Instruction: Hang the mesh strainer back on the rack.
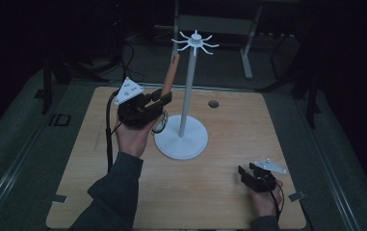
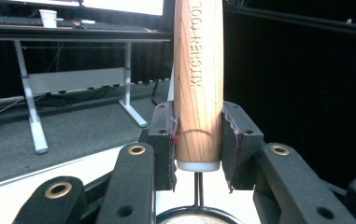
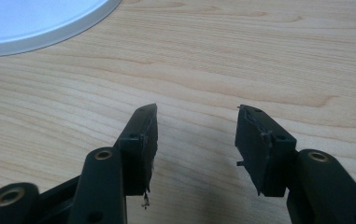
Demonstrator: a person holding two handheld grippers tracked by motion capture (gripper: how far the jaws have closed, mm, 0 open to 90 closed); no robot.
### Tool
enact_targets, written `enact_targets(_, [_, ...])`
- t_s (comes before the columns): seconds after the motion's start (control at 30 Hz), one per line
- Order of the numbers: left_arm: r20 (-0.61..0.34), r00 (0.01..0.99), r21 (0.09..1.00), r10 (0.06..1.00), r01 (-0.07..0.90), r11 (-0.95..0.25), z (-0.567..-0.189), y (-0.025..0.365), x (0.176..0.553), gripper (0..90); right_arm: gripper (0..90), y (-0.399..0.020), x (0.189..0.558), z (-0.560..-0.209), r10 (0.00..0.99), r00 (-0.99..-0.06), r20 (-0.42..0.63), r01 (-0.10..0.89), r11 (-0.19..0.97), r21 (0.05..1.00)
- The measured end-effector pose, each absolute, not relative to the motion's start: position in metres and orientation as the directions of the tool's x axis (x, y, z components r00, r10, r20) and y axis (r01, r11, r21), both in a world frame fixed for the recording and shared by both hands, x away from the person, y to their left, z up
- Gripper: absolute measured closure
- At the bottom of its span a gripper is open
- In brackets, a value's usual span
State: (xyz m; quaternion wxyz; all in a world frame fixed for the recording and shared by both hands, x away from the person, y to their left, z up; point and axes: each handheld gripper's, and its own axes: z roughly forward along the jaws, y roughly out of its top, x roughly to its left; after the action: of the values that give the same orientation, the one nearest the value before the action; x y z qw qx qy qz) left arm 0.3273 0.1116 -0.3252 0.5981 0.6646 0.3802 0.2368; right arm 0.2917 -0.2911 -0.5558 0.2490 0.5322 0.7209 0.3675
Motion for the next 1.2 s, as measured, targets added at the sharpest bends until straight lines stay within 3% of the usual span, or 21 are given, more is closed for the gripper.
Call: enact_targets(1.2, [-0.174, 0.600, 0.976, 0.781, 0.213, 0.054, -0.3226, 0.1112, 0.3283, 69.0, 48.4, -0.2910, 0.2919, -0.5562, 0.950, -0.309, 0.032, 0.587, 0.164, 0.793])
